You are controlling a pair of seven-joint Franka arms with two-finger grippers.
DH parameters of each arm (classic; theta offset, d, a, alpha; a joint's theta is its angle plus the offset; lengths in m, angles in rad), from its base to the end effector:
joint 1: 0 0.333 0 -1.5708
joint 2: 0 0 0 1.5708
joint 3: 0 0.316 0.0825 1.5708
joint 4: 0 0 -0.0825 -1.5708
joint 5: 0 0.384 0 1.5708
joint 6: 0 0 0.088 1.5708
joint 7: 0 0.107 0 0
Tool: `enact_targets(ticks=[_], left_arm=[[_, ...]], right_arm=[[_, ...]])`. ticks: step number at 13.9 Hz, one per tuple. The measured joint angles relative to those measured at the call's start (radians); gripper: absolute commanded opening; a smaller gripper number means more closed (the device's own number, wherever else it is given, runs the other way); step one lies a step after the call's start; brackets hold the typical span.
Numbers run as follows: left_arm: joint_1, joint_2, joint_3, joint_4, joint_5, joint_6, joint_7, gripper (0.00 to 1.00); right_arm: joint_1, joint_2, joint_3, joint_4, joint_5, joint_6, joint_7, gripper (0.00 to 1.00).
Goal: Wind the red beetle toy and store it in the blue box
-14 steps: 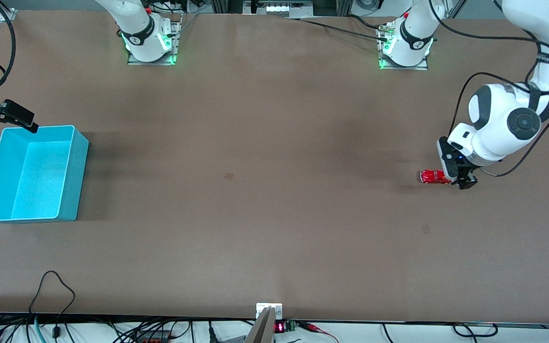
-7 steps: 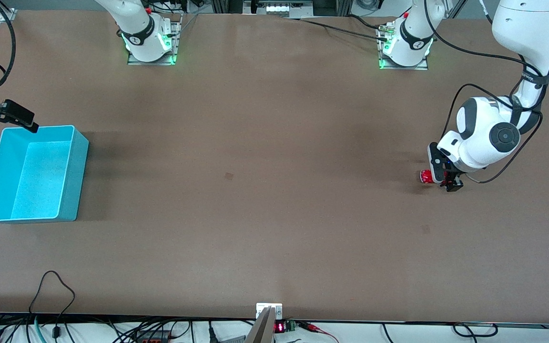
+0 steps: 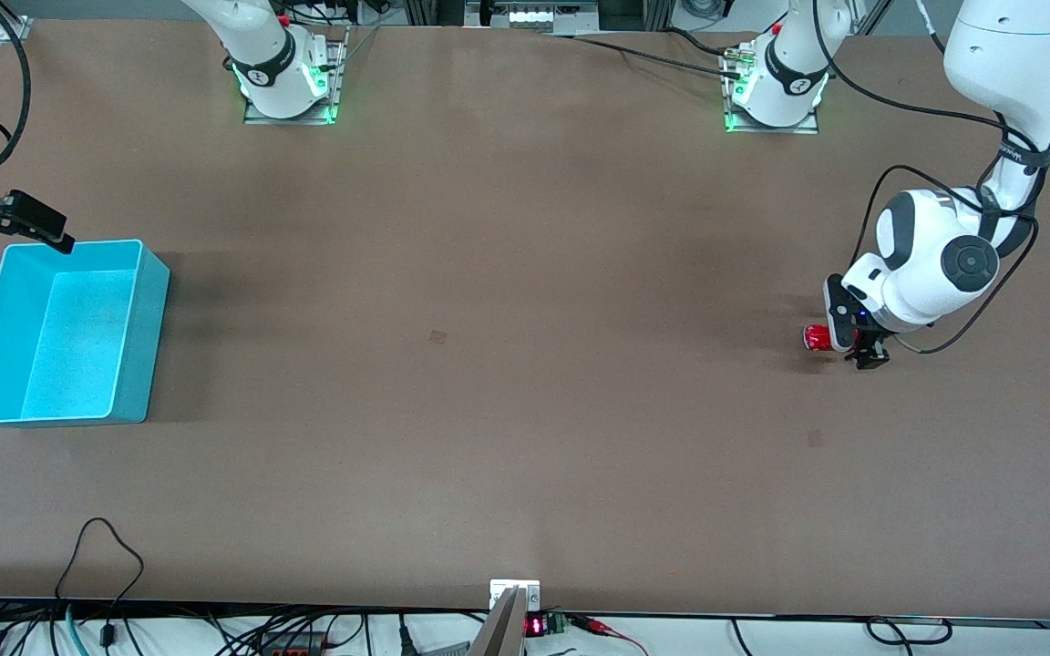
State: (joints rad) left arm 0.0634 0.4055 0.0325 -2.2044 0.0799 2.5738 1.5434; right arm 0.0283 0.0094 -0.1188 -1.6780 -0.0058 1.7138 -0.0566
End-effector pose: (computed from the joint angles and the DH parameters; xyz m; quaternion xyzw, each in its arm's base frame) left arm 0.5479 0.0517 0.1916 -0.7251 0.6878 0.0323 0.0054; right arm 0.5649 -0.0515 0.5809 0.9998 -0.0166 0.0129 0.0044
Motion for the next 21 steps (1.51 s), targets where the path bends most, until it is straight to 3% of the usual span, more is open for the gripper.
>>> enact_targets(ticks=[5,14,21], left_arm=[[-0.001,-0.001,-0.006,0.001,0.0,0.0,0.007,0.2],[0.007,0.0,-0.005,0.003,0.0,0.0,0.011,0.2],[0.147,0.034,0.003,0.057,0.0,-0.007,0.134,0.2]], right_arm=[[0.0,0.0,0.0,0.0,0.0,0.0,0.0,1.0],[0.0,0.001,0.0,0.0,0.0,0.0,0.0,1.0],[0.0,0.001,0.0,0.0,0.0,0.0,0.0,1.0]])
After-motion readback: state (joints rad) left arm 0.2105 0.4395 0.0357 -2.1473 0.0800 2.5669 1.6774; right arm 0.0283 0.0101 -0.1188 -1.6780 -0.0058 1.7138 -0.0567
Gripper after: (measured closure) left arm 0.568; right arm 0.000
